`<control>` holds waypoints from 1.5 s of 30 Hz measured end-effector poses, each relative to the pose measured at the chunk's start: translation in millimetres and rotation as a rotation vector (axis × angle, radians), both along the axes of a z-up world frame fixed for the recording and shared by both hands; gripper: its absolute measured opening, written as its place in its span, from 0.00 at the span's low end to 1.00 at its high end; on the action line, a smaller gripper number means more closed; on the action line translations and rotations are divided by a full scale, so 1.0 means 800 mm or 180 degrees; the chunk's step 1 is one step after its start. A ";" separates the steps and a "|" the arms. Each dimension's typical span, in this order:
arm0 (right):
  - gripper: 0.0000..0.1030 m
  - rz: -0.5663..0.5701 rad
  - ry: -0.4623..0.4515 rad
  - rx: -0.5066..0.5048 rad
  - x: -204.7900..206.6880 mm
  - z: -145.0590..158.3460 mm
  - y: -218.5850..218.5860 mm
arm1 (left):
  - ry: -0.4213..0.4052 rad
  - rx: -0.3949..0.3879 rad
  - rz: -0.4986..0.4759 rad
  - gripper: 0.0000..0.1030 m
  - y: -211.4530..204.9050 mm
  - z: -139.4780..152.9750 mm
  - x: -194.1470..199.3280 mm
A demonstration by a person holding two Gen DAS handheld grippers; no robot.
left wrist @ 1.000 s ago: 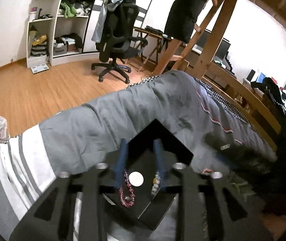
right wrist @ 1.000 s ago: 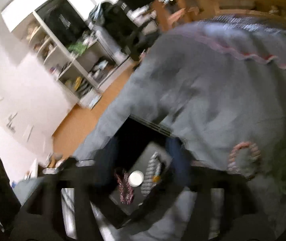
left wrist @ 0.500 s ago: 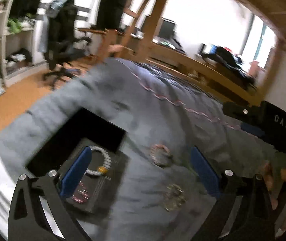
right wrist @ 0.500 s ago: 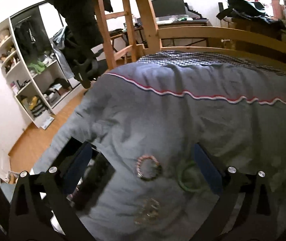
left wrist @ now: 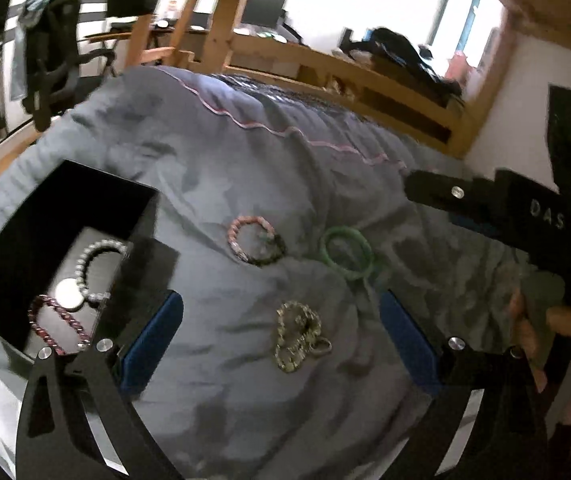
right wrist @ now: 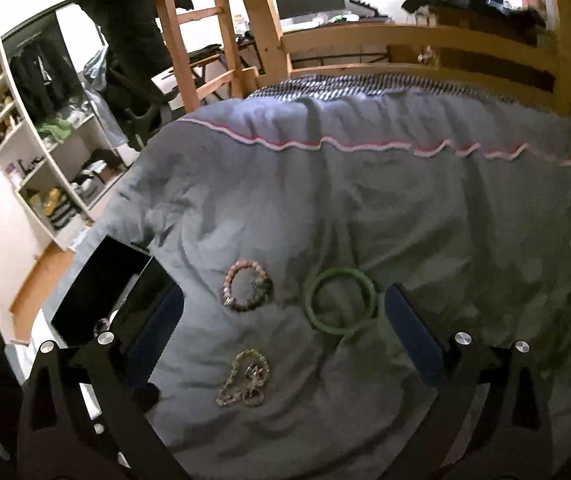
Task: Organize jewelry
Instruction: 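Grasp a gold chain with the left tool while the right tool grasps a metal ring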
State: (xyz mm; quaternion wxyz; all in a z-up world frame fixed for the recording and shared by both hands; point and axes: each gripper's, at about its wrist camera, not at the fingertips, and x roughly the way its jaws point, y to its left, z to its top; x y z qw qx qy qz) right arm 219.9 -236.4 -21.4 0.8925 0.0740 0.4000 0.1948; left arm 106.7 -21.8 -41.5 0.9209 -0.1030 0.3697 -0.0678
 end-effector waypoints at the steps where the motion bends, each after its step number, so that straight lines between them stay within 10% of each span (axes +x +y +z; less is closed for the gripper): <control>1: 0.96 0.0035 0.0033 0.0038 0.000 -0.007 0.000 | 0.0013 0.0021 -0.0029 0.93 -0.003 -0.002 0.000; 7: 0.88 0.0472 0.0291 0.0238 0.003 -0.043 0.013 | 0.0311 0.0101 -0.0278 0.72 -0.021 -0.042 0.012; 9: 0.56 0.0574 0.0466 0.0290 0.009 -0.054 0.016 | 0.0405 0.0100 -0.0343 0.70 -0.025 -0.054 0.017; 12: 0.37 0.0722 0.0722 0.0377 0.016 -0.077 0.023 | 0.0526 0.0072 -0.0435 0.62 -0.028 -0.072 0.026; 20: 0.35 0.1017 0.1131 0.0257 0.020 -0.122 0.053 | 0.0711 0.0148 -0.0505 0.52 -0.036 -0.101 0.038; 29: 0.11 0.0978 0.1207 0.0110 0.025 -0.153 0.066 | 0.0795 0.0135 -0.0493 0.32 -0.035 -0.103 0.038; 45: 0.03 0.0802 0.0930 0.0937 0.040 -0.108 0.036 | 0.0757 -0.0022 -0.0325 0.09 -0.016 -0.095 0.036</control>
